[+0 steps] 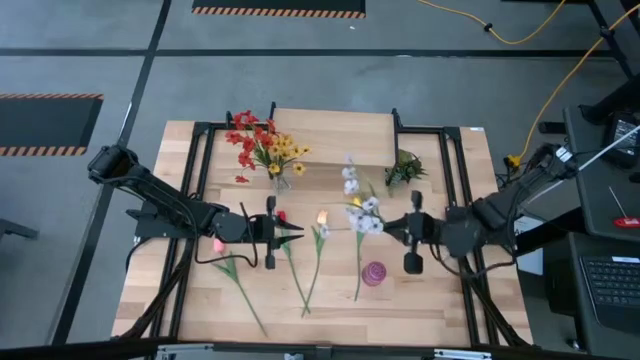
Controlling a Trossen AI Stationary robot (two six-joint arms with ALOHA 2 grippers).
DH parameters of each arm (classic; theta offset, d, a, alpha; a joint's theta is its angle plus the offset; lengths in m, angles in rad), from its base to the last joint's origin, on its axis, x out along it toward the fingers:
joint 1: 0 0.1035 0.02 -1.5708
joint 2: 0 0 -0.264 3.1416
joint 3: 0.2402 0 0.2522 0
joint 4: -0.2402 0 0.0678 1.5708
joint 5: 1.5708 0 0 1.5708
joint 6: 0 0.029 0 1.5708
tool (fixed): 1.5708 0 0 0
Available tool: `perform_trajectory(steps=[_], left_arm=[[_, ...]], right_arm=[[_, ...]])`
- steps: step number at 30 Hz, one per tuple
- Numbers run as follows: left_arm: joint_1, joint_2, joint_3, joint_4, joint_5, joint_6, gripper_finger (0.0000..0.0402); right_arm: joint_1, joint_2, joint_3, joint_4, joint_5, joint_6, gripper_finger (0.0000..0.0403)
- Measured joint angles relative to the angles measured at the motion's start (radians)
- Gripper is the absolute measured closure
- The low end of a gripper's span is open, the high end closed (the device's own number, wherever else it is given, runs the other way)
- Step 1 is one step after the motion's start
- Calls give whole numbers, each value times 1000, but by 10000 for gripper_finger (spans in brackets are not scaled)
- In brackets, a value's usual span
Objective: Pick and place flowers into a vace then onto a shelf
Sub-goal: Put the white flowers into the transparent vase
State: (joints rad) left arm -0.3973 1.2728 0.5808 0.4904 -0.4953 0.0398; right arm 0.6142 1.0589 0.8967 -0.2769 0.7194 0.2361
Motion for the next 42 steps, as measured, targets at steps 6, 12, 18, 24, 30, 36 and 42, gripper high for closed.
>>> perform_trajectory(steps=[6, 12, 18, 24, 30, 36, 42], left_arm=[[0, 0, 0, 11, -7, 0, 324], [5, 11, 0, 85, -5, 23, 297], [42, 97, 0, 315, 29, 95, 262], [110, 213, 42, 397, 45, -5, 241], [148, 320, 195, 377, 176, 66, 240], [153, 369, 311, 280, 200, 91, 230], [160, 388, 355, 286, 204, 100, 217]], right_arm=[[-140, -55, -173, 390, -259, -288, 403], [-252, -66, -320, 726, -545, -402, 403], [-372, -58, -396, 886, -809, -377, 403], [-466, -23, -411, 1017, -1066, -341, 403], [-531, 68, -412, 1108, -1171, -292, 403], [-540, 115, -412, 1200, -1274, -264, 403], [-540, 115, -412, 1203, -1301, -265, 403]])
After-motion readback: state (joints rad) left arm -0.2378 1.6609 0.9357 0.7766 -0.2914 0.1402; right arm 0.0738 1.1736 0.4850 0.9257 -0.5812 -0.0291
